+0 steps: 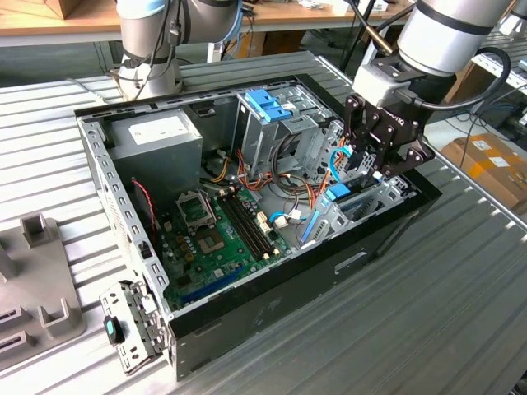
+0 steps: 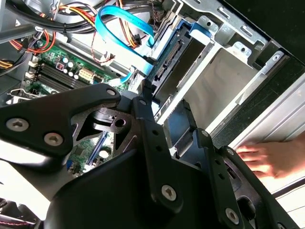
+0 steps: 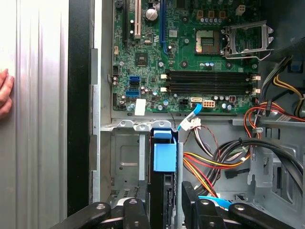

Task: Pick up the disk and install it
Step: 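Insert the first disk wire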

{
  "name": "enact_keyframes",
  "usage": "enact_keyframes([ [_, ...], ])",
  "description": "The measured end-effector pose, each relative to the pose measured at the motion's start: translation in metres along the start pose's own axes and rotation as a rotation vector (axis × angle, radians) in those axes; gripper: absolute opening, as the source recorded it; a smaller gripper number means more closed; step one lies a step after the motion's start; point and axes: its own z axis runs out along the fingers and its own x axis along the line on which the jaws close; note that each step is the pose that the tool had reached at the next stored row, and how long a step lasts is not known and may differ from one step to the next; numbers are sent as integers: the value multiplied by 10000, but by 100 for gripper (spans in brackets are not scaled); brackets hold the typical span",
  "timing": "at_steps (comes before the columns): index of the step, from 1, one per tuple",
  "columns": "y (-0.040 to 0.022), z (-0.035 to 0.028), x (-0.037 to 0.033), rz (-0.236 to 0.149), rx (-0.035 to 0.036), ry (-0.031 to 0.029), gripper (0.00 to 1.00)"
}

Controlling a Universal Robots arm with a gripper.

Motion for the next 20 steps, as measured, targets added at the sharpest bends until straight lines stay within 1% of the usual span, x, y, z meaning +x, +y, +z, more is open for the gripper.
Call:
enact_keyframes([
  [7, 0, -4, 0, 0, -19, 0, 42],
  [13, 0, -94, 2, 0, -23, -2, 42],
  [20, 0, -98, 1, -1, -23, -1, 42],
])
